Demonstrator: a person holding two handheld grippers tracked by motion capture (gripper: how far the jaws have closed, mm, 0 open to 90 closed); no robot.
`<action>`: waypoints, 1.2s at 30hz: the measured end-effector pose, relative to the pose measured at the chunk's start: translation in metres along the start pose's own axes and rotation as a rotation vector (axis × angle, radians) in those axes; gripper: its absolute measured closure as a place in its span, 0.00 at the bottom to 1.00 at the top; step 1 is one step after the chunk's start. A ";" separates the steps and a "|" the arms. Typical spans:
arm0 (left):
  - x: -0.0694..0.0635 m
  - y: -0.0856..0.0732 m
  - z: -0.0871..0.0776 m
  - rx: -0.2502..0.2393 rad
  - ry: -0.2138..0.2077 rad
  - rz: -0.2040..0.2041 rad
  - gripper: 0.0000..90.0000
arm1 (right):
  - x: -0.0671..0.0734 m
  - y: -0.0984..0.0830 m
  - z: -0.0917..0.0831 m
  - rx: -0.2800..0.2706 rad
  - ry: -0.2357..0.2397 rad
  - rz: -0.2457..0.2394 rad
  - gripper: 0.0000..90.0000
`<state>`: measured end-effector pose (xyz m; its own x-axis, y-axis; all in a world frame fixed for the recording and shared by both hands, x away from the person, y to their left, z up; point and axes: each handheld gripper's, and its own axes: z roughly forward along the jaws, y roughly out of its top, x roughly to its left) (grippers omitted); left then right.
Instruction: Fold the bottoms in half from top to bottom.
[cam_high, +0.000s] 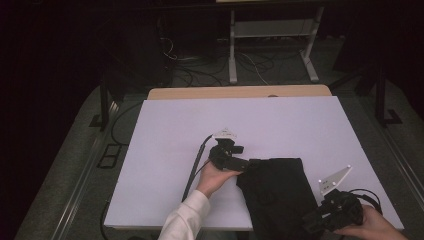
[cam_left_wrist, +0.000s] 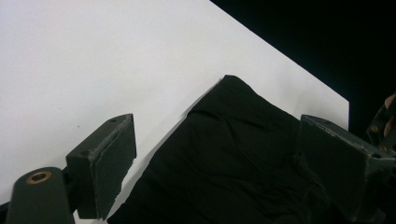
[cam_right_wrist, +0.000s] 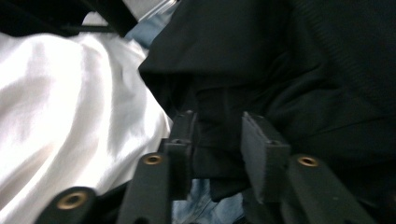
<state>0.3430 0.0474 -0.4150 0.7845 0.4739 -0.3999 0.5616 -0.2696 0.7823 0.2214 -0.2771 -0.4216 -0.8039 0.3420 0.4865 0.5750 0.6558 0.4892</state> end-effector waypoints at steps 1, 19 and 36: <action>0.000 0.000 0.000 -0.001 0.000 0.001 0.13 | -0.001 0.000 -0.002 -0.010 -0.010 0.007 0.65; -0.001 0.000 -0.003 0.040 0.023 0.026 0.02 | -0.016 0.011 -0.031 -0.228 -0.148 0.104 0.15; 0.003 0.001 -0.008 0.043 0.036 0.023 0.00 | -0.045 0.041 -0.051 -0.306 -0.242 0.143 0.00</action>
<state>0.3434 0.0550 -0.4119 0.7876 0.4967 -0.3645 0.5551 -0.3156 0.7696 0.2884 -0.2998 -0.3867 -0.7039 0.5876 0.3992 0.6731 0.3720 0.6393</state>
